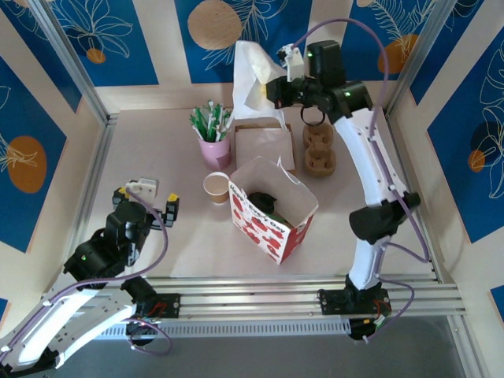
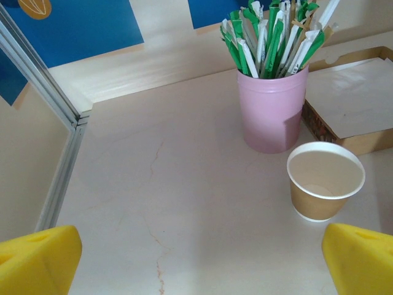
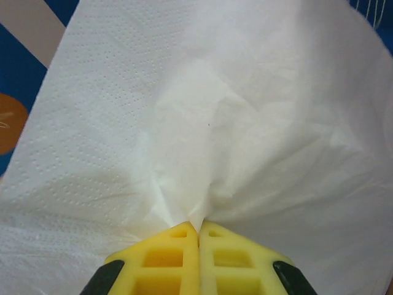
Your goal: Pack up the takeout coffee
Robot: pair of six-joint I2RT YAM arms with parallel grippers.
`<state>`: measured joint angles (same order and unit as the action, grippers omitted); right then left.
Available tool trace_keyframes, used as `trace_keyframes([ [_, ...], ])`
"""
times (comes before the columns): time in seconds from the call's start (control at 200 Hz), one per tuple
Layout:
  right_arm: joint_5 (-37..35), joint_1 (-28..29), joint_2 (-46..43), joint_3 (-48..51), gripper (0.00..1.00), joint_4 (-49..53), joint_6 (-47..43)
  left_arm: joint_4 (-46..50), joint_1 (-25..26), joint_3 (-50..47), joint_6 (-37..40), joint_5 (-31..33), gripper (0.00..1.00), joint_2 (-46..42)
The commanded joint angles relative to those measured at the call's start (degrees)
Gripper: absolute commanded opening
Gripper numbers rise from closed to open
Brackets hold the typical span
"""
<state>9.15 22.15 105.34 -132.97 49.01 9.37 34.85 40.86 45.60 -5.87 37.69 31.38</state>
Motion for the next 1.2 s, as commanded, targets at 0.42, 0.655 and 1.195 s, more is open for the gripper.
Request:
trace_keyframes([
  [0.42, 0.75, 8.16, -38.16, 38.19, 0.0, -3.71, 3.34, -3.35, -0.87, -1.53, 0.25, -1.63, 1.0, 0.75],
  [0.655, -0.26, 11.26, -44.96, 45.72, 0.0, -4.52, 2.93, -3.39, -0.87, -1.66, 0.38, -1.1, 1.0, 2.7],
  [1.195, 3.5, 6.15, -37.23, 32.23, 0.0, -4.16, 7.41, -3.21, -0.91, -1.75, 0.77, -0.16, 1.0, 3.43],
])
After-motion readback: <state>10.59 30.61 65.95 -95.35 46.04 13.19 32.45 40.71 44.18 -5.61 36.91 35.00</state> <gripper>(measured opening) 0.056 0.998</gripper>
